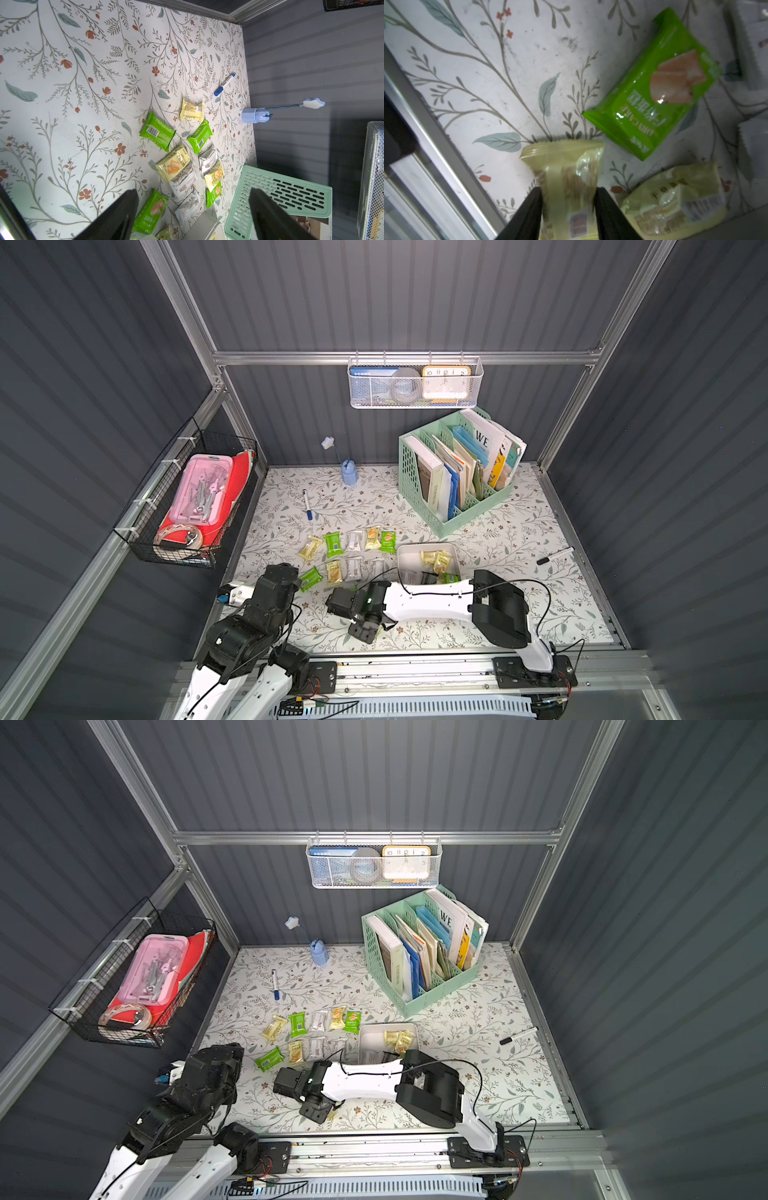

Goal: Take the cookies out of the storage box
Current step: Place the cookie at the center of the board, then pick up the cookie from the storage box.

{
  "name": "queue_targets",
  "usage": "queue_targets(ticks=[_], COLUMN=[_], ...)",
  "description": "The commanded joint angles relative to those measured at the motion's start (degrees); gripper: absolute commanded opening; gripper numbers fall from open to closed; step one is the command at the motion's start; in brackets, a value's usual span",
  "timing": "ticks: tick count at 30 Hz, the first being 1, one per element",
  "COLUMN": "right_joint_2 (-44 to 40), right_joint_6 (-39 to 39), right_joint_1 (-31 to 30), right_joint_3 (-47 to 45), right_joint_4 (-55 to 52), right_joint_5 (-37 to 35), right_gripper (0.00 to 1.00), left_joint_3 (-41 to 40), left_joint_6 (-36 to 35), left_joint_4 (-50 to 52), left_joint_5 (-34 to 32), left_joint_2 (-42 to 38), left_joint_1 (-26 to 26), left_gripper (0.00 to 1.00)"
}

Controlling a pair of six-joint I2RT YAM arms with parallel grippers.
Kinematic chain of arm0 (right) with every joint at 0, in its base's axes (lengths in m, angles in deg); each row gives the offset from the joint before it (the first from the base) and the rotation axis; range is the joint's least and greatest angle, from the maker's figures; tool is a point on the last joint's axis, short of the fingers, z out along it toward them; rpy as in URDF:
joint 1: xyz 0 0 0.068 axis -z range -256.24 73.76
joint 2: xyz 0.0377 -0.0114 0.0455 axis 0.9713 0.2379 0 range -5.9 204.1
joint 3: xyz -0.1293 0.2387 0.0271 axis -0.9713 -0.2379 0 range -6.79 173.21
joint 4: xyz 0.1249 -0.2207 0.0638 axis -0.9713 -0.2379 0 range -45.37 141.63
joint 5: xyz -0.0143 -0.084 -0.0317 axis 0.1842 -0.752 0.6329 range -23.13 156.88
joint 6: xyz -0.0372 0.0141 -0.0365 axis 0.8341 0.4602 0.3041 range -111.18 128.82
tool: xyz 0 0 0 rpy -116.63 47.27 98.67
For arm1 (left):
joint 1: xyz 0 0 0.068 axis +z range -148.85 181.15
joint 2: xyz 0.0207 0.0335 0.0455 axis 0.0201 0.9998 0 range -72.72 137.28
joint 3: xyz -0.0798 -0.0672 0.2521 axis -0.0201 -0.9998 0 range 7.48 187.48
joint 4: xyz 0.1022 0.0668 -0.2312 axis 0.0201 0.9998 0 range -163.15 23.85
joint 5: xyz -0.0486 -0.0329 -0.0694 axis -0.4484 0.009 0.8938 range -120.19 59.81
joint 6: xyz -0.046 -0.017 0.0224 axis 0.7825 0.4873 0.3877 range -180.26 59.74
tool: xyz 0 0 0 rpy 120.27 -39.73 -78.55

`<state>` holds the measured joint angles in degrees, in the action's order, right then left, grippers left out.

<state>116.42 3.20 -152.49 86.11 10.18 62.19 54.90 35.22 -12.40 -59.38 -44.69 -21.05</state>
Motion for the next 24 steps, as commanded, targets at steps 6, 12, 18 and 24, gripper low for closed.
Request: queue_targets(ticks=[6, 12, 18, 24], right_joint_2=[-4.47, -16.28, -27.10, -36.83], right_joint_6=[-1.27, -5.63, -14.39, -20.47], right_joint_1=[-0.22, 0.85, 4.58, 10.62], right_joint_3=[0.30, -7.83, -15.72, -20.43], right_joint_4=[0.50, 5.96, 6.19, 3.54], right_joint_5=[-0.38, -5.04, -9.70, -13.01], right_gripper=[0.57, 0.56, 0.55, 0.54], left_joint_3=[0.65, 1.65, 2.43, -0.71], left_joint_6=[-4.36, -8.31, -14.38, -28.14], left_joint_4=[-3.39, -6.84, -12.35, -25.28], left_joint_5=[1.14, 2.68, 5.53, 13.60], left_joint_2=[2.23, 5.45, 10.76, 17.84], left_joint_1=[-0.23, -0.13, -0.21, -0.16], left_gripper=[0.89, 0.89, 0.90, 0.91])
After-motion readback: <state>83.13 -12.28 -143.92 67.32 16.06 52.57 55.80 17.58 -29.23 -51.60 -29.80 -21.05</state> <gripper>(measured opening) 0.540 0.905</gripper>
